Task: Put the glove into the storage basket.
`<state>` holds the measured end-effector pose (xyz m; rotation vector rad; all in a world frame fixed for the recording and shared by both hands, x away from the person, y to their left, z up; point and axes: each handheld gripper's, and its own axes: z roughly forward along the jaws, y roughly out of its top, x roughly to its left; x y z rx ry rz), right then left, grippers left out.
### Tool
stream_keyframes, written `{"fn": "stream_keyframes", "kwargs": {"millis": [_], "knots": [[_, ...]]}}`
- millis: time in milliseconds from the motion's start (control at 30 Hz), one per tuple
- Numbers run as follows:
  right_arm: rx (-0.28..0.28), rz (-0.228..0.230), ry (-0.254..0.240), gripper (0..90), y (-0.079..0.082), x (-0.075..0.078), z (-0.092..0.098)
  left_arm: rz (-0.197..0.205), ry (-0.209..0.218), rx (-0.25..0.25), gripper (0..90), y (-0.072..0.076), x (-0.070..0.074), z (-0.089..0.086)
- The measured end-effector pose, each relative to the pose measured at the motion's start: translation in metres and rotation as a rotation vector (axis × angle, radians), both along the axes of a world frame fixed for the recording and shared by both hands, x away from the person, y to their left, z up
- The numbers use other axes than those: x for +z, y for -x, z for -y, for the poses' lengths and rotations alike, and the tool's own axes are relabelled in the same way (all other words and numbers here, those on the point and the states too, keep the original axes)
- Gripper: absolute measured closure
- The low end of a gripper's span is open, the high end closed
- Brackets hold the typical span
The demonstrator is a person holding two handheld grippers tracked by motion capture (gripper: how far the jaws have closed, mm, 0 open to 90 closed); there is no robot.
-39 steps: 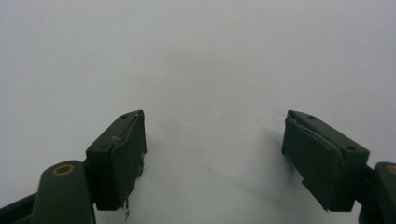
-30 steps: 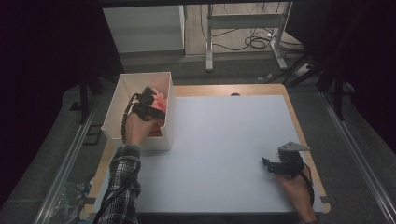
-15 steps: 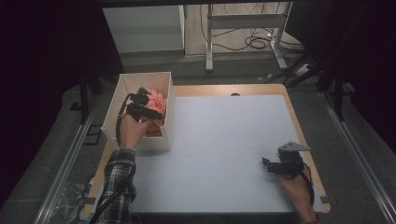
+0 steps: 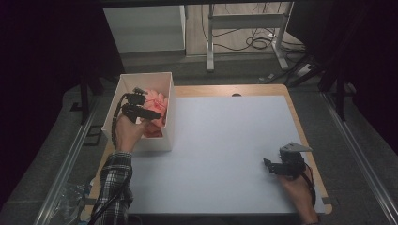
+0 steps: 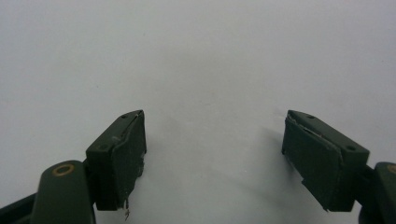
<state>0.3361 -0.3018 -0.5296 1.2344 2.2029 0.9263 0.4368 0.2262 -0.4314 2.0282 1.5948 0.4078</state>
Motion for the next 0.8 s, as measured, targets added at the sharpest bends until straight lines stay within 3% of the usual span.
{"fn": "stream_keyframes", "kwargs": {"millis": [800], "knots": [[-0.002, 0.001, 0.002, 21.8, 0.0, 0.0, 0.0, 0.102, 0.032, -0.101, 2.9, 0.043, 0.02, -0.002]]}}
